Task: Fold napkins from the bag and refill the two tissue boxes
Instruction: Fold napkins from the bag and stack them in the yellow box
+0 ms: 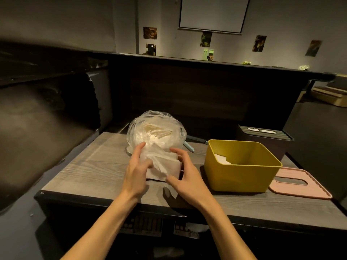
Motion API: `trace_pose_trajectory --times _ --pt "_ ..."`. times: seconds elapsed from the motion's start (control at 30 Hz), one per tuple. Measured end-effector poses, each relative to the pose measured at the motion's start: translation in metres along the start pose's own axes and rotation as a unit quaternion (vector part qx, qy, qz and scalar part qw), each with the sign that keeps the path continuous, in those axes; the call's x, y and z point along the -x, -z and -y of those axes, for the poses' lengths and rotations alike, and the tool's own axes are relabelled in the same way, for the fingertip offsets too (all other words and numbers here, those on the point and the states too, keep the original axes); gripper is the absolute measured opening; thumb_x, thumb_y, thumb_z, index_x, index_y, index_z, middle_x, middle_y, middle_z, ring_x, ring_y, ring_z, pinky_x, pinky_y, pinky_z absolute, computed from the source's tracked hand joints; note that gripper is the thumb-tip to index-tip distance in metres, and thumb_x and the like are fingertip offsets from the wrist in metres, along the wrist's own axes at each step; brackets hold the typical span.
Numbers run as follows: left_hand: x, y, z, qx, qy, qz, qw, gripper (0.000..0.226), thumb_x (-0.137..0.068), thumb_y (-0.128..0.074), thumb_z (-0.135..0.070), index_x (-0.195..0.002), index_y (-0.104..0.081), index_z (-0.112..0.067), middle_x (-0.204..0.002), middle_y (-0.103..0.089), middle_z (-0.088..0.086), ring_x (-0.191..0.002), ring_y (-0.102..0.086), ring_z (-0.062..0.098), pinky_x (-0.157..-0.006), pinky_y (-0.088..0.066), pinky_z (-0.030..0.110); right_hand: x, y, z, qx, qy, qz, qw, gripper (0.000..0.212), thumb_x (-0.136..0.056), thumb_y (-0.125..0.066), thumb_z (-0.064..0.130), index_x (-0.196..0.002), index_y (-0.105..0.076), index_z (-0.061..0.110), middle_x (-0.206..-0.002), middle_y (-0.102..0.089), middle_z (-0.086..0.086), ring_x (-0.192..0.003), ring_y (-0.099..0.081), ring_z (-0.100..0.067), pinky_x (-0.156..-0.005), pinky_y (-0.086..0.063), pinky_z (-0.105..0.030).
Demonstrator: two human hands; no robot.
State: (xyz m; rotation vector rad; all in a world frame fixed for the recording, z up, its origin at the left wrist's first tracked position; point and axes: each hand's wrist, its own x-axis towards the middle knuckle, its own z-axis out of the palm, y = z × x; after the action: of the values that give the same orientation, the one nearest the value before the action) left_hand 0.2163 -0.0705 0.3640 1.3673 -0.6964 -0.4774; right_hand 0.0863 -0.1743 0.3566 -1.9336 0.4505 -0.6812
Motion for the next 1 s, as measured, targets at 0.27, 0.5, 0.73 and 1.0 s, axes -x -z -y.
trace_pose_trajectory --times 0.27,0.5,0.73,1.0 --pt "-0.013 -0.008 0.01 -0.038 -0.01 -0.164 0.986 0.029 -0.098 -0.063 -0.037 -0.125 -0.052 -0.036 -0.114 -0.058 -0.005 -0.107 -0.062 0.024 -0.091 -0.057 0.055 0.001 -0.002 0.0 0.046 0.005 -0.017 0.999 0.067 -0.091 -0.071 0.017 -0.138 -0.035 0.048 -0.136 -0.054 0.012 -0.117 -0.06 -0.001 -0.095 -0.058 -0.025" --pt "-0.012 -0.013 0.013 -0.037 -0.04 -0.122 0.991 0.04 -0.1 -0.064 -0.035 -0.137 -0.05 -0.032 -0.12 -0.057 -0.006 -0.108 -0.056 0.012 -0.084 -0.048 0.033 0.0 -0.005 -0.001 0.064 0.0 -0.015 0.998 0.088 -0.089 -0.073 0.023 -0.147 -0.018 0.06 -0.15 -0.042 0.006 -0.134 -0.049 -0.015 -0.108 -0.052 -0.04" --pt "-0.012 -0.014 0.013 0.015 0.0 -0.032 0.999 0.059 -0.09 -0.059 -0.051 -0.144 -0.04 -0.04 -0.13 -0.055 -0.008 -0.122 -0.055 0.017 -0.1 -0.05 0.039 0.0 -0.006 -0.003 0.045 -0.004 -0.026 0.999 0.091 -0.086 -0.071 0.018 -0.145 -0.017 0.062 -0.151 -0.039 0.003 -0.131 -0.052 -0.019 -0.104 -0.056 -0.043" --pt "-0.014 -0.008 0.017 0.036 -0.006 -0.074 0.997 0.051 -0.102 -0.059 -0.023 -0.149 -0.041 -0.032 -0.123 -0.057 -0.001 -0.12 -0.06 0.025 -0.099 -0.053 0.042 0.001 -0.004 -0.003 0.037 -0.004 -0.018 0.999 0.089 -0.087 -0.068 0.01 -0.148 -0.021 0.052 -0.144 -0.042 0.005 -0.127 -0.052 -0.008 -0.101 -0.054 -0.029"
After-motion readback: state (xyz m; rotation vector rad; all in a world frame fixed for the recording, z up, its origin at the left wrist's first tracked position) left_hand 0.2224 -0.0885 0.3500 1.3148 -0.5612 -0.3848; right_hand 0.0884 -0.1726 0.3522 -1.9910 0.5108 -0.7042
